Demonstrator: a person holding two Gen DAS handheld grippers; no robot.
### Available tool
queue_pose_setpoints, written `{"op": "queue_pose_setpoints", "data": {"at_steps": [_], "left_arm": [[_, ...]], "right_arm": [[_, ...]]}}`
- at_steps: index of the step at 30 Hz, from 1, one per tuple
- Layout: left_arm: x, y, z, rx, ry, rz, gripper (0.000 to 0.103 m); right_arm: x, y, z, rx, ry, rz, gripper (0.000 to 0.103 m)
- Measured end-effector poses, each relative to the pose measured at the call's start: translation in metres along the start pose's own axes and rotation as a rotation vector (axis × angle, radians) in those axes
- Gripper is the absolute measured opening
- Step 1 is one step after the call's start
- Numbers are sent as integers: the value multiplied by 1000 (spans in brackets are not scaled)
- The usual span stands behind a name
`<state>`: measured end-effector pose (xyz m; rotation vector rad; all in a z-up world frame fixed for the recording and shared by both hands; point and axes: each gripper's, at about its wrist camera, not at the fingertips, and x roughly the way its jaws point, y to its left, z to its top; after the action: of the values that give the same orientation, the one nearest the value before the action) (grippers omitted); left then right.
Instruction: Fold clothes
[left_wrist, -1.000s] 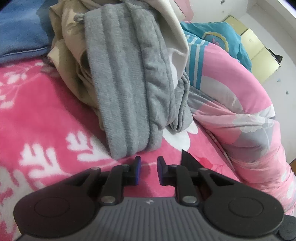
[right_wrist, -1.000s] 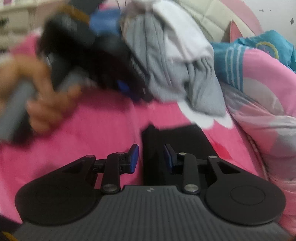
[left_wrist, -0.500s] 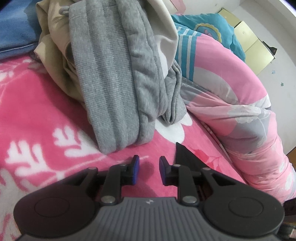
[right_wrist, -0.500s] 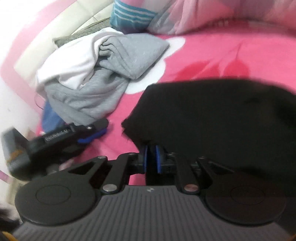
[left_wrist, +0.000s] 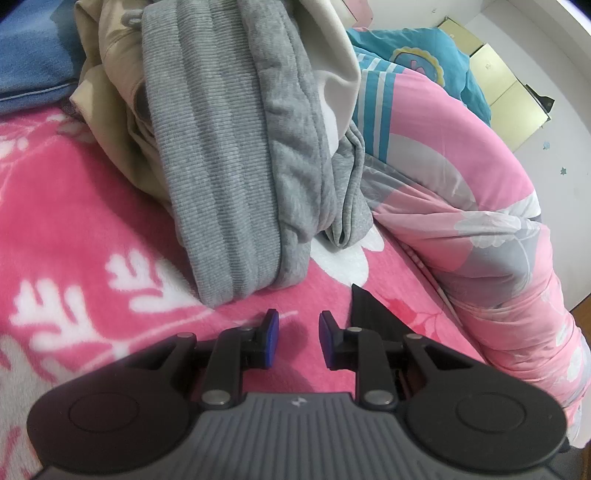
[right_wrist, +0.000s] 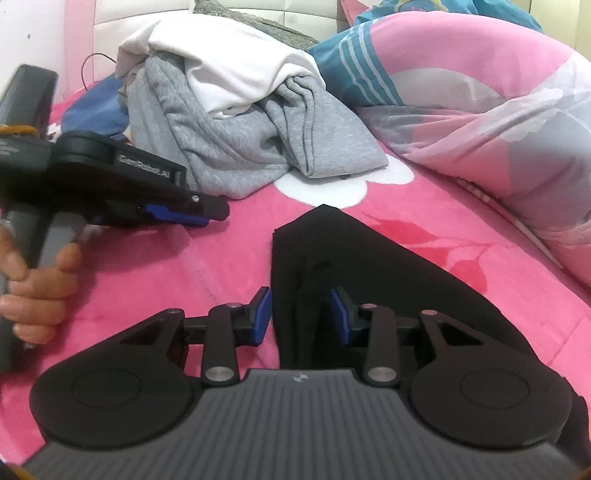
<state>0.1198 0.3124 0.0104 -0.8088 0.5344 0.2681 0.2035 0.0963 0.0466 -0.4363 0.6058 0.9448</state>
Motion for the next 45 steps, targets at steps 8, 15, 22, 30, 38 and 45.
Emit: {"op": "queue_pose_setpoints", "data": {"at_steps": [8, 15, 22, 30, 38, 45], "left_arm": [[-1, -1, 0, 7, -3, 5, 25], [-2, -1, 1, -5, -7, 6, 25], [-3, -4, 1, 14, -12, 4, 27], [-21, -35, -6, 193, -93, -111, 30], [-12, -77, -35, 496, 38, -212, 30], [19, -46, -24, 303, 181, -114, 9]], "right_arm": [[-9, -23, -2, 208, -72, 58, 1], [-17, -2, -1, 129, -90, 251, 2], [2, 37, -8, -19, -19, 233, 8], [-76, 11, -17, 109, -113, 227, 8], [-105, -14, -55, 190, -30, -61, 8], [-94, -64, -68, 268, -13, -251, 8]]}}
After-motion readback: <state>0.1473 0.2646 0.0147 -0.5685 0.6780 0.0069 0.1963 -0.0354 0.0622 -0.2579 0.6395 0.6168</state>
